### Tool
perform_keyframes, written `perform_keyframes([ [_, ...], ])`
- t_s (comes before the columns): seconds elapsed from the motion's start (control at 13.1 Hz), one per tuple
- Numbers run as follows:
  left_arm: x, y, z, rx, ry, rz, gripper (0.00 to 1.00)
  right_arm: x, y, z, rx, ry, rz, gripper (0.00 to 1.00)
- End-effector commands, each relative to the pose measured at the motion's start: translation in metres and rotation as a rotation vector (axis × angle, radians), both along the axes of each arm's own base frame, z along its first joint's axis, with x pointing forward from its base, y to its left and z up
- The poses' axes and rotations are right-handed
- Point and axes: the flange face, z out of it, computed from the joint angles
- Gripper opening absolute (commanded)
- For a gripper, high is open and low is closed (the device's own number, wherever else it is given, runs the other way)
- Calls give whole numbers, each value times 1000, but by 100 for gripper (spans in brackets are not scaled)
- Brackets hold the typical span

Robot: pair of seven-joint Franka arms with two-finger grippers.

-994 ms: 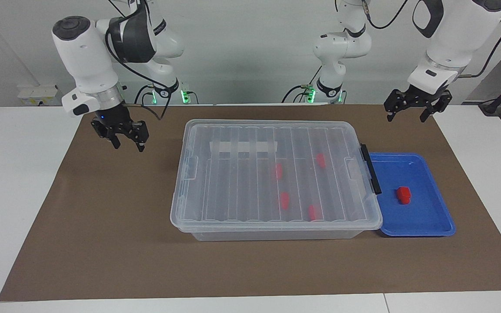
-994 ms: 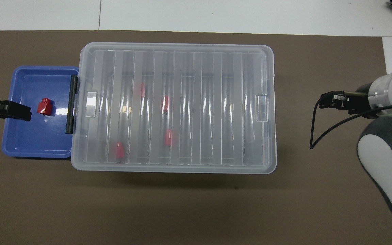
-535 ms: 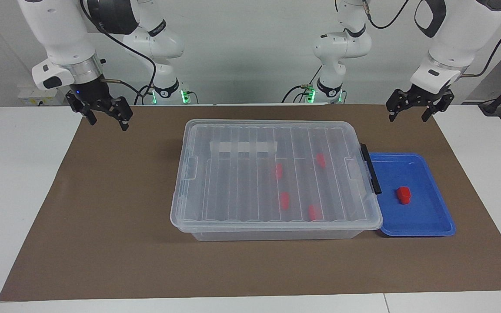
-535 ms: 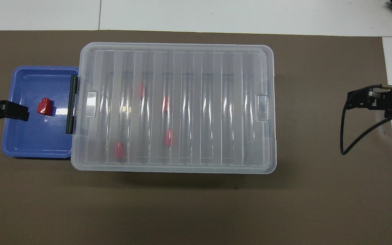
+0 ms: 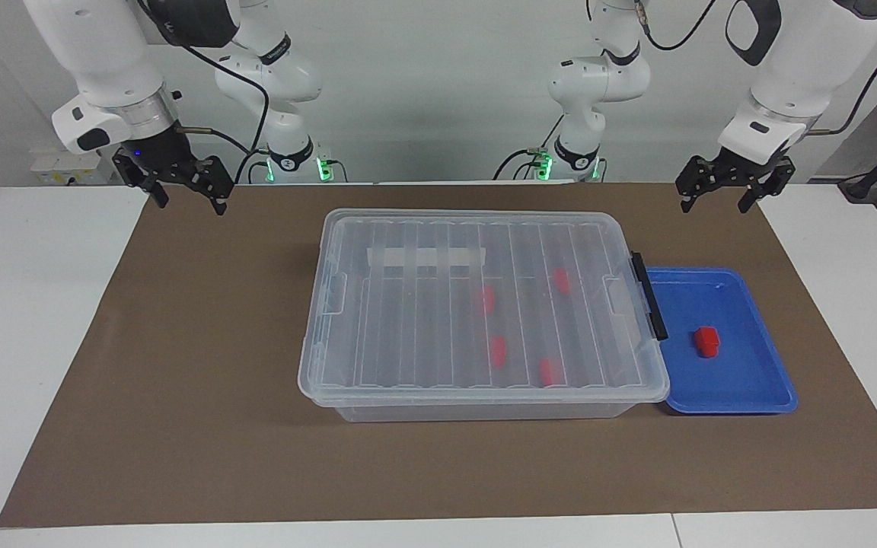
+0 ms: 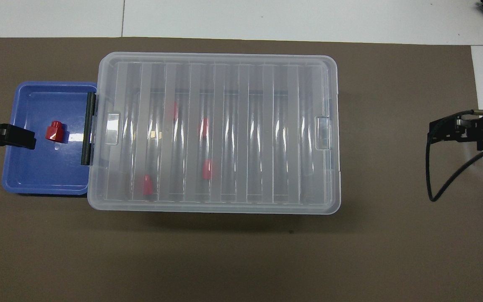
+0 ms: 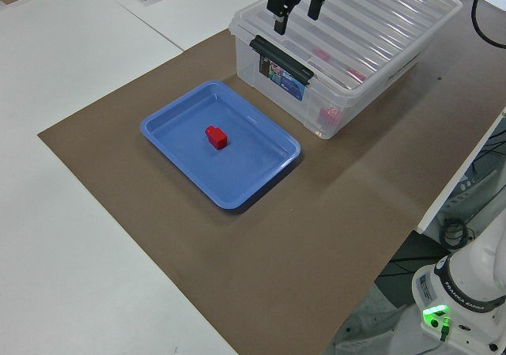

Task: Place red block in blue tray from box

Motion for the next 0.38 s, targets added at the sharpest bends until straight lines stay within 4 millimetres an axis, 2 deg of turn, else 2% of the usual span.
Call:
perform_keyframes([
  [0.0, -9, 2, 1, -7, 1, 14, 100, -4, 2, -3, 16, 23, 30, 100],
  [0.31, -8, 2, 2, -7, 0, 14, 100, -5, 2, -4, 15, 26, 21, 100],
])
